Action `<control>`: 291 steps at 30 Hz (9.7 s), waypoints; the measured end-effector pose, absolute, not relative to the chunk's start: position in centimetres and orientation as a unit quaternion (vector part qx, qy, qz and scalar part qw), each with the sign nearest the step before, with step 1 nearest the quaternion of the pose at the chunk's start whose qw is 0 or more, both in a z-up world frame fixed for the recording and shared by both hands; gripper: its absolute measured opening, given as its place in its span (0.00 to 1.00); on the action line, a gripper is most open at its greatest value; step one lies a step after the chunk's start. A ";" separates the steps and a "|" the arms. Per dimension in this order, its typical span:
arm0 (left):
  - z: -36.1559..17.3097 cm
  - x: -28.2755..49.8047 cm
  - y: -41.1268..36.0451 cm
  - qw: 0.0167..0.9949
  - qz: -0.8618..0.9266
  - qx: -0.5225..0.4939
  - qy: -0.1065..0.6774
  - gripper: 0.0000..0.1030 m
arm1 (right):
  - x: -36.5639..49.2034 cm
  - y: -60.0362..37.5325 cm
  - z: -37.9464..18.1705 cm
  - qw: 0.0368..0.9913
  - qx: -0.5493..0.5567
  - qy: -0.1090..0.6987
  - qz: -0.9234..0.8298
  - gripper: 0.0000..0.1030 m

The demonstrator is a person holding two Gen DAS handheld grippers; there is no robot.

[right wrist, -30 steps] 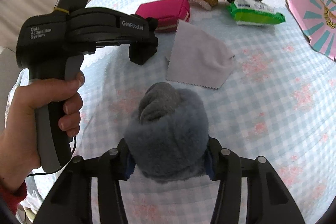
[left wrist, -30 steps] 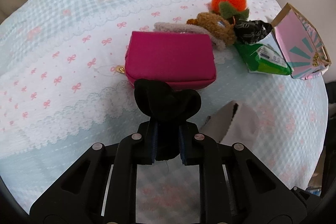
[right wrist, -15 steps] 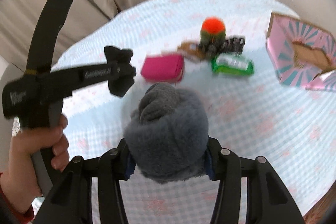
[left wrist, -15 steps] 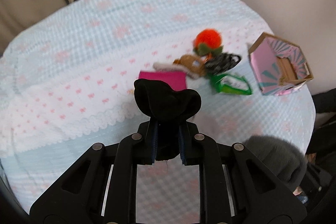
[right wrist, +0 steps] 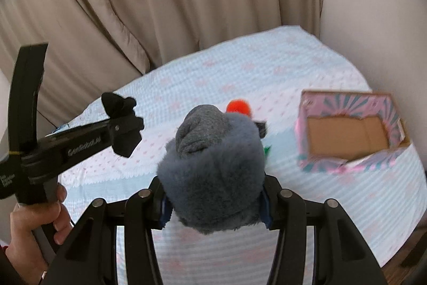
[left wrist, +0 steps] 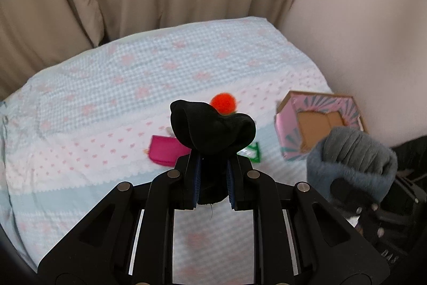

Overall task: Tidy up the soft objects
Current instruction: 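Carry both socks into the cardboard box and open both tools, then withdraw both tools from the box toward the remaining items, then grasp the pink pouch with the left tool while the right tool grasps the green wipes pack, then carry the pouch and wipes pack into the box and release both, then withdraw both tools from the box toward the tie and plush ball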

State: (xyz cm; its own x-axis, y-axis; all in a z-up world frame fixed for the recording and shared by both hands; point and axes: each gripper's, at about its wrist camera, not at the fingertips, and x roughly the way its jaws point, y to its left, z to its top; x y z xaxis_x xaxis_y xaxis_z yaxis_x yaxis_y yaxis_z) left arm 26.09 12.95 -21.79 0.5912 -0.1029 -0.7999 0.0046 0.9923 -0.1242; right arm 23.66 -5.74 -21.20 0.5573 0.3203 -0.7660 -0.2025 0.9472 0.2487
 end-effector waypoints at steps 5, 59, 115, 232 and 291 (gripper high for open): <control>-21.2 27.1 6.7 0.889 -0.025 -0.067 0.452 0.14 | 25.4 -11.7 -19.6 0.882 0.056 0.441 0.154 0.46; -40.8 45.5 -20.4 0.762 -0.081 0.059 0.640 1.00 | 47.4 -37.8 -38.1 0.771 0.117 0.613 0.126 1.00; -17.6 17.8 15.6 0.901 -0.093 0.034 0.422 1.00 | 20.7 -8.3 -15.3 0.910 0.003 0.400 0.111 1.00; -23.8 32.8 -11.5 0.839 -0.161 0.064 0.515 0.42 | 31.6 -30.2 -22.4 0.854 0.001 0.510 0.105 0.36; -31.0 40.6 -22.2 0.802 -0.109 0.065 0.584 1.00 | 43.0 -40.6 -28.7 0.830 0.083 0.539 0.121 1.00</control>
State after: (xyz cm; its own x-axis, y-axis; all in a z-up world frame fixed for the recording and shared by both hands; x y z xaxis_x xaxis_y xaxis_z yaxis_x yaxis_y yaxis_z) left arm 40.63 -22.16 -31.02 0.2945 -0.0986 -0.9505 0.2499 0.9680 -0.0230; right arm 43.05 -40.57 -28.69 0.3908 0.2900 -0.8736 -0.1109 0.9570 0.2681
